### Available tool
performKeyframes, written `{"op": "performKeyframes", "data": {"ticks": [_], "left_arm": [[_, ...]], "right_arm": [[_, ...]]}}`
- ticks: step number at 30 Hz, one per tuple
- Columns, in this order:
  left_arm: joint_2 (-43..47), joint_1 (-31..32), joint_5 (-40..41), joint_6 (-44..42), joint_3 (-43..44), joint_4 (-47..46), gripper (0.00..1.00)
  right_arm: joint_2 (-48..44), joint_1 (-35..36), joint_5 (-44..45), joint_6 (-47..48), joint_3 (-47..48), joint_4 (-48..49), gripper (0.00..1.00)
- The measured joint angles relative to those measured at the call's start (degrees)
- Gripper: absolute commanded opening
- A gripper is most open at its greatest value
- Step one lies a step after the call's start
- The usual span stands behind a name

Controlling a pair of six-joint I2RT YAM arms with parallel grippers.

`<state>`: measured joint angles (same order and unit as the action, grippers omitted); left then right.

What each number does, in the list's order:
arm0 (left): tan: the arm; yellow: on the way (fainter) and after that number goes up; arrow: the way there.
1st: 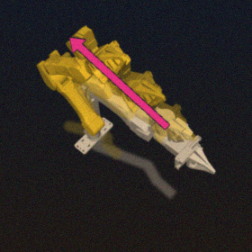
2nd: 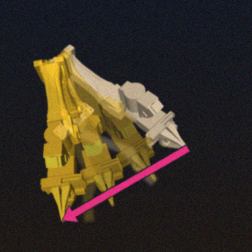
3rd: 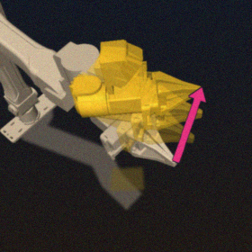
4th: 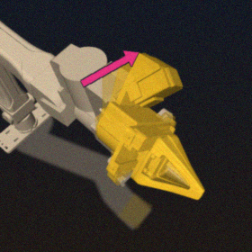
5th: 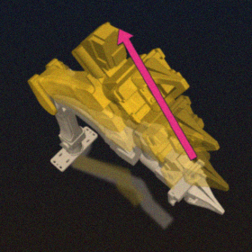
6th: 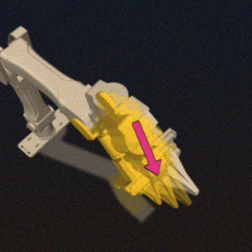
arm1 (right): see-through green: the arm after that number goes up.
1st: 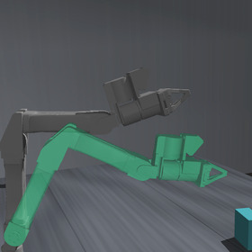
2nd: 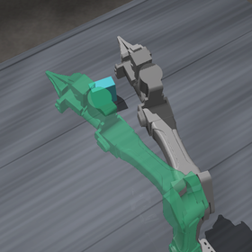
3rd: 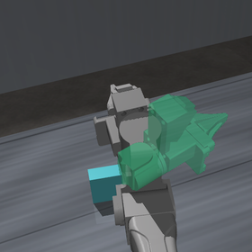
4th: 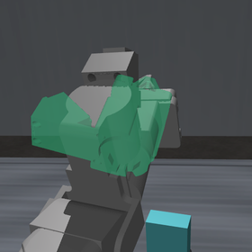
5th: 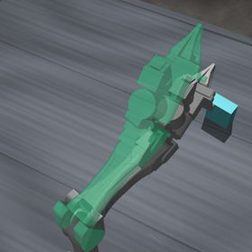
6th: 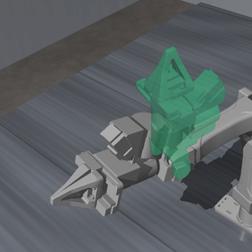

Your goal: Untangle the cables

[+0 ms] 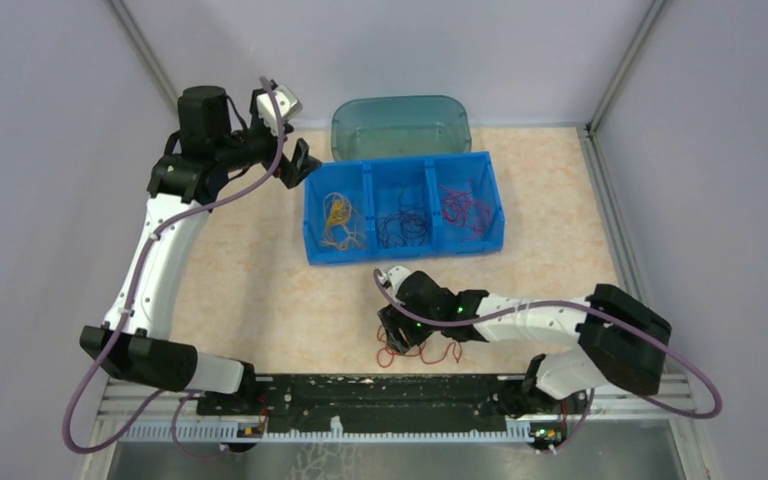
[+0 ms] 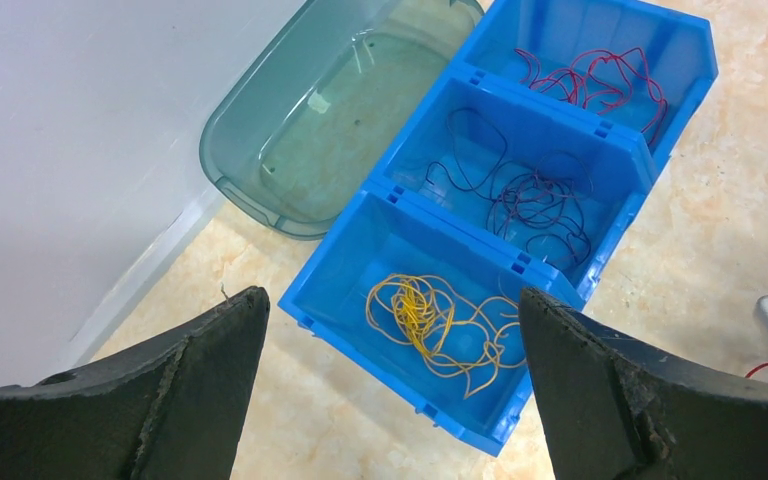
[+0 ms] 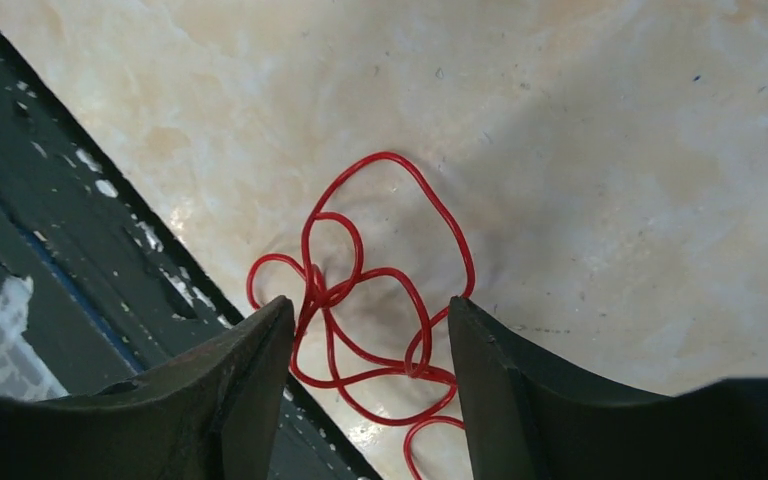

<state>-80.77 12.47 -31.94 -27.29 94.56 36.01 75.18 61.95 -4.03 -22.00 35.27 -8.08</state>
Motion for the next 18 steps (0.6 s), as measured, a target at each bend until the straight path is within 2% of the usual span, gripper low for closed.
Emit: {"op": "performKeyframes", "data": {"ticks": [3, 7, 9, 10, 15, 18], "left_arm": [[1.0, 0.0, 0.0, 0.0, -0.9, 0.0, 0.99], [1.3, 0.0, -0.5, 0.3, -1.1, -0.2, 0.99], [1.6, 0.0, -0.6, 0.3, -1.9, -0.7, 0.99], [1.7, 0.0, -0.7, 0.3, -2.3, -0.9, 0.99], [1.9, 0.0, -0.6, 0.3, -3.8, -1.2, 0.99], [1.9, 0.0, -0.5, 0.3, -4.0, -1.1, 0.99]], "right_arm": [[4.0, 0.5, 0.0, 0.0, 0.1, 0.4, 0.45], [5.7, 0.9, 0.9, 0.5, 1.2, 0.3, 0.14], [5.3, 1.1, 1.4, 0.3, 1.2, 0.4, 0.03], [4.9, 1.1, 1.9, 0.1, 1.2, 0.2, 0.00], [-1.7, 0.2, 3.8, -0.7, 4.2, -4.4, 0.00], [-7.9, -3.5, 3.6, -0.7, 9.2, -7.0, 0.00]]}}
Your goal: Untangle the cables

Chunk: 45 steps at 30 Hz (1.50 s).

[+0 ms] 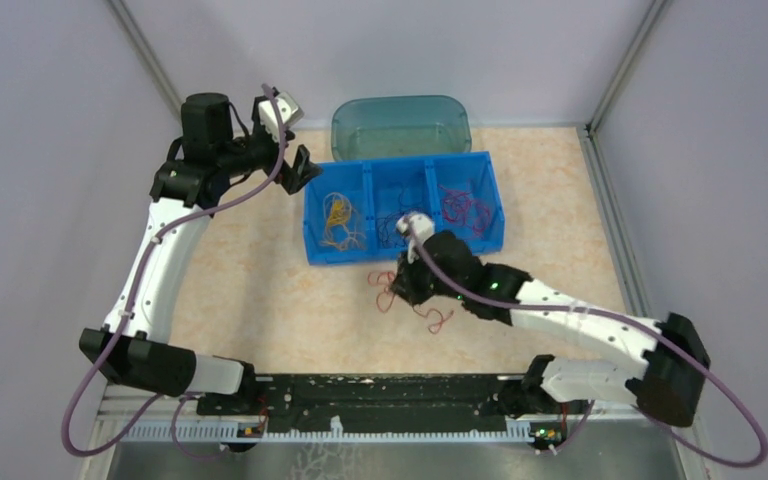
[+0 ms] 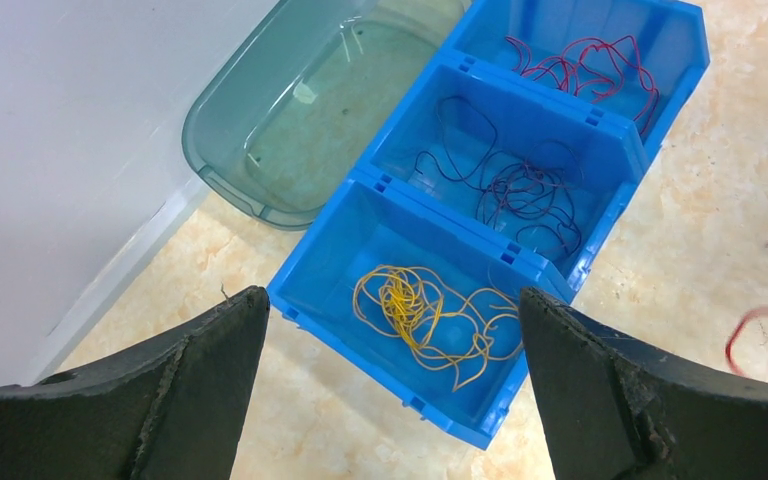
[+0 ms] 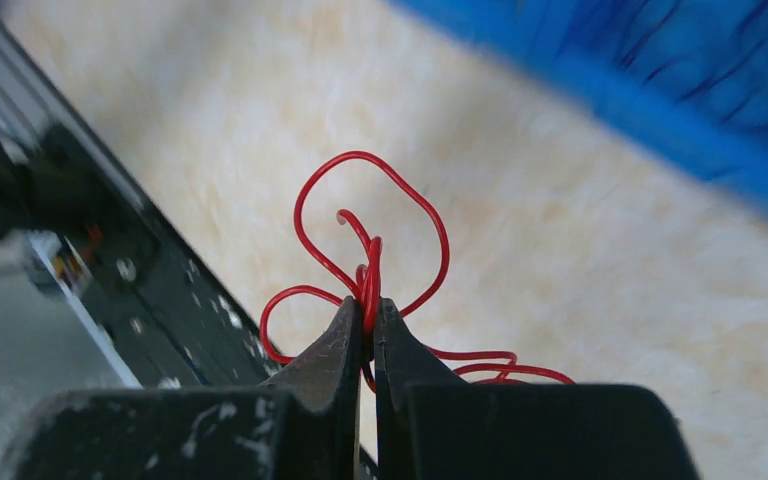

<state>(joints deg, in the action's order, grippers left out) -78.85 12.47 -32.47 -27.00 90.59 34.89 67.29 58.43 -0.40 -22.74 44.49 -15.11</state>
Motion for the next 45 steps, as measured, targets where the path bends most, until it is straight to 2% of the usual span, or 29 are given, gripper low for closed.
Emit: {"op": "performKeyframes", "data": {"ticks": [5, 10, 13, 18, 23, 28, 36, 45], "left_arm": [[0.1, 0.0, 1.7, 0.5, -0.2, 0.0, 1.00], [0.2, -0.7, 4.2, 1.9, -0.6, -0.6, 0.99], [0.7, -1.4, 5.1, 3.0, -2.1, -1.9, 0.99], [1.2, -1.6, 5.4, 4.1, -3.4, -3.0, 0.99], [1.2, -1.7, 6.0, 5.7, -3.5, -4.2, 0.99], [1.2, -1.7, 6.4, 7.3, -3.5, -5.0, 0.99], [1.2, -1.8, 6.4, 7.9, -3.5, -5.2, 0.99], [0.1, -2.8, 6.3, 9.2, -3.0, -5.0, 0.99]], "right_arm": [[-8.5, -13.2, 0.6, 0.2, 10.3, -2.1, 0.00], [-10.9, -22.8, 3.8, 1.4, 16.8, 0.9, 0.00], [-9.4, -26.8, 4.5, 2.2, 17.7, 4.5, 0.00], [-1.8, -34.7, 6.5, 1.9, 18.1, 11.0, 0.00], [5.4, -41.0, 6.4, -1.9, 15.6, 19.0, 0.00], [11.9, -43.0, 6.1, -5.0, 15.0, 23.7, 0.00], [15.6, -42.9, 5.8, -6.1, 15.0, 29.1, 0.00], [17.8, -42.4, 7.0, -5.8, 13.9, 25.9, 0.00]]}}
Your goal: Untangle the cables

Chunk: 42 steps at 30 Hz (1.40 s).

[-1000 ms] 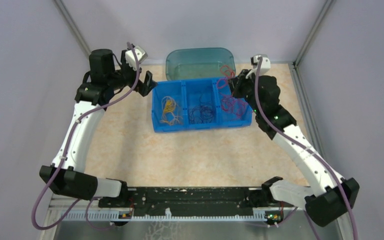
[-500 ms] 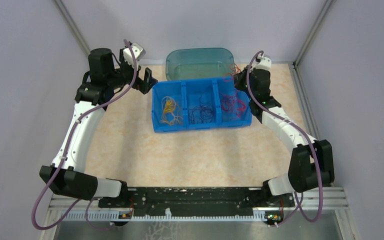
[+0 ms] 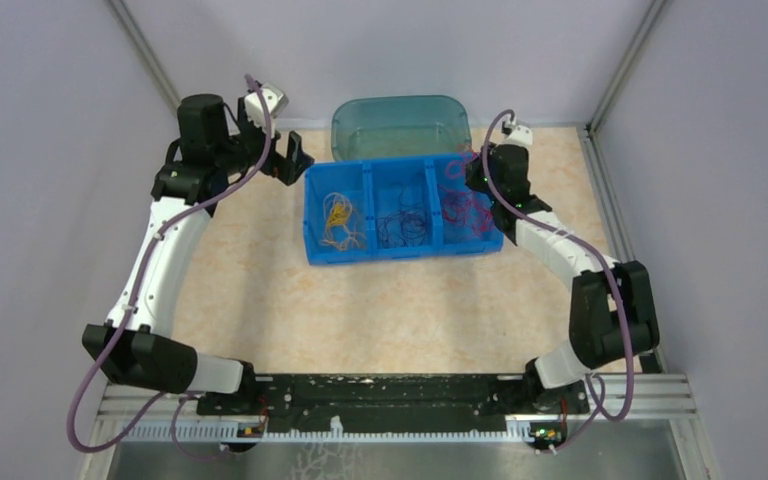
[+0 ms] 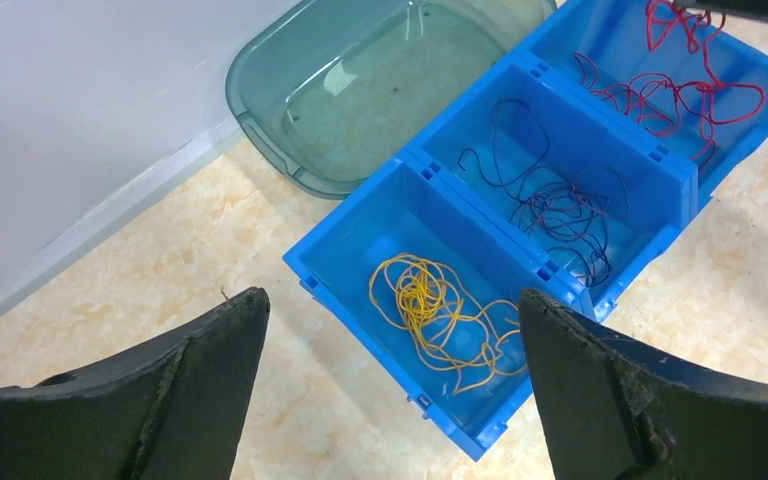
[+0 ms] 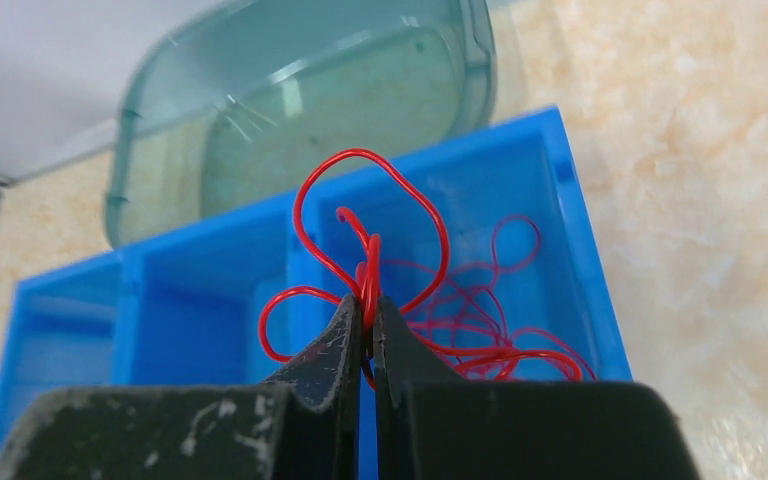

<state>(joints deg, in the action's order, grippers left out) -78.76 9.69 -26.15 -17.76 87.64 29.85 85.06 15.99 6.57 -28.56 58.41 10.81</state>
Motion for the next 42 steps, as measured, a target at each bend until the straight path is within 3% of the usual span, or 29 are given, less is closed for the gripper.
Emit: {"op": "performKeyframes", "data": {"ticks": [7, 10, 13, 17, 25, 26, 28, 33, 36, 42], "left_arm": [[-0.7, -0.2, -0.1, 0.2, 0.5, 0.3, 0.99], [-0.7, -0.2, -0.1, 0.2, 0.9, 0.3, 0.99], [-0.7, -0.2, -0.1, 0.2, 1.3, 0.8, 0.99], [-0.7, -0.3, -0.2, 0.2, 1.5, 1.2, 0.99], [-1.5, -2.1, -0.2, 0.4, 1.5, 1.7, 0.99], [-1.8, -2.4, -0.3, 0.5, 1.5, 1.7, 0.99], [-2.4, -3.4, -0.3, 0.6, 1.5, 1.7, 0.99], [-2.7, -7.1, -0.4, 1.7, -1.0, -0.8, 0.99], [-1.9, -9.2, -0.3, 2.1, -7.3, -5.1, 0.99], [-2.7, -11.6, 0.8, 2.8, -22.7, -15.0, 0.99]], "right_arm": [[5.4, 2.0, 2.5, 0.6, -1.0, -4.1, 0.00], [7.8, 2.7, 3.5, 0.9, -1.0, -5.4, 0.04], [10.2, 3.0, 5.0, 1.5, 0.0, -7.1, 0.18], [12.9, 3.1, 6.3, 2.6, 2.2, -8.7, 0.47], [10.8, 3.1, 6.8, 5.0, 5.0, -11.8, 0.72], [9.6, 3.1, 6.9, 5.4, 5.1, -12.1, 0.77], [7.1, 3.1, 6.8, 6.0, 5.6, -12.8, 0.97], [0.0, 3.1, 7.4, 7.0, 6.4, -13.6, 0.99], [-4.5, 3.0, 9.4, 6.9, 4.7, -12.5, 0.99], [-15.5, -1.8, 15.7, 4.7, -10.6, -6.8, 0.99]]}}
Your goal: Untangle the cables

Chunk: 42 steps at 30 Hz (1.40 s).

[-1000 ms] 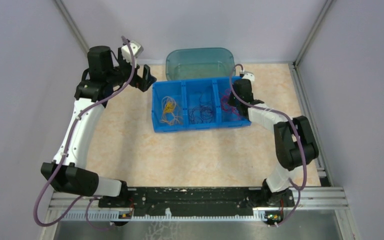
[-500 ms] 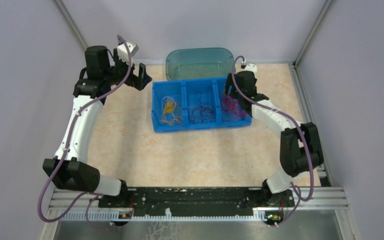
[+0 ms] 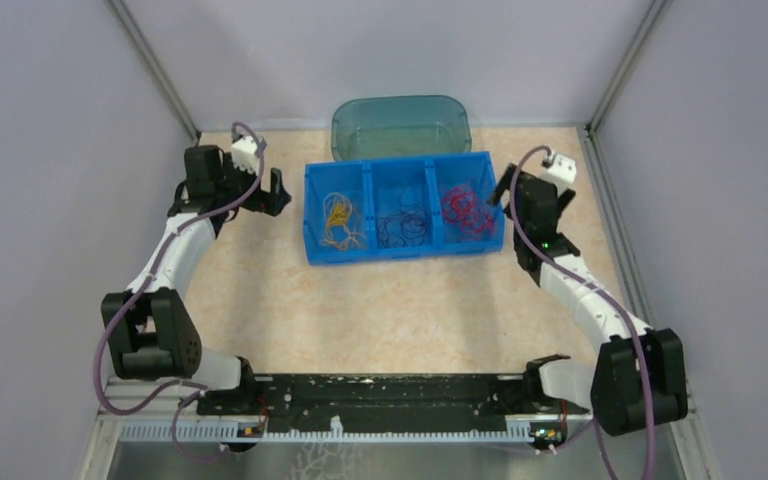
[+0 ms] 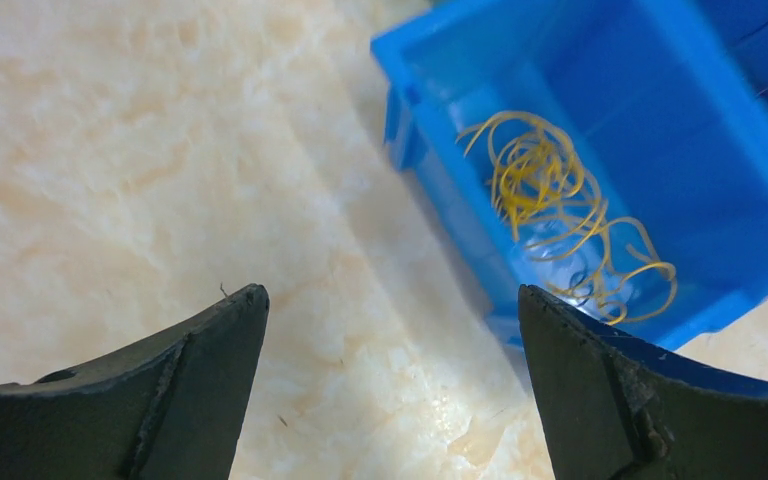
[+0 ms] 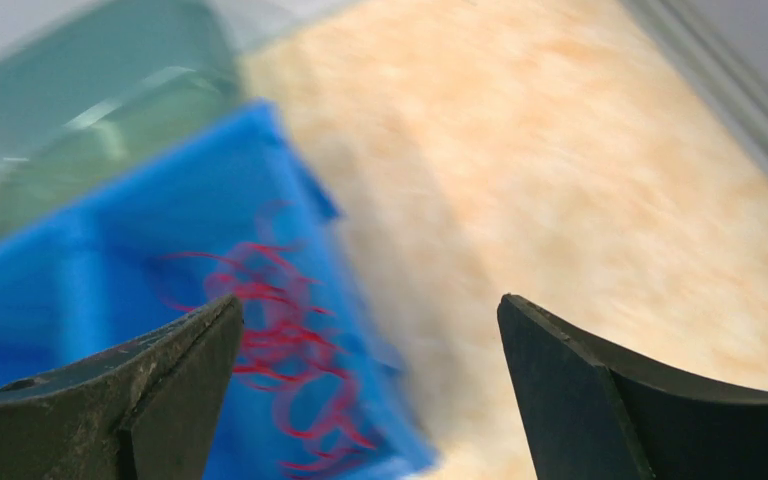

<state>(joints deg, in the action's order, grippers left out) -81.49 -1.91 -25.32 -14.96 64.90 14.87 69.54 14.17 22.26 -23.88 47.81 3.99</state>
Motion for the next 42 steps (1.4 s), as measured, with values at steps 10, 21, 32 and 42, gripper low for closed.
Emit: {"op": "performKeyframes", "data": {"ticks": [10, 21, 32, 42], "left_arm": [[-4.4, -2.1, 0.8, 2.5, -16.5, -20.1, 0.99], [-5.6, -2.2, 3.8, 6.5, -30.9, -46.0, 1.00], [-3.1, -2.3, 4.2, 11.3, -36.2, -55.9, 1.00], [-8.3, -2.3, 6.1, 11.7, -57.0, -85.4, 1.00]], "right_arm": [[-1.6, -3.6, 16.3, 6.3, -21.7, 14.5, 0.99], [5.6, -5.0, 19.3, 15.1, -32.9, 38.1, 0.99], [9.4, -6.1, 10.9, 20.1, -37.4, 57.0, 0.99], [14.2, -6.1, 4.7, 22.8, -39.6, 65.2, 0.99]]}}
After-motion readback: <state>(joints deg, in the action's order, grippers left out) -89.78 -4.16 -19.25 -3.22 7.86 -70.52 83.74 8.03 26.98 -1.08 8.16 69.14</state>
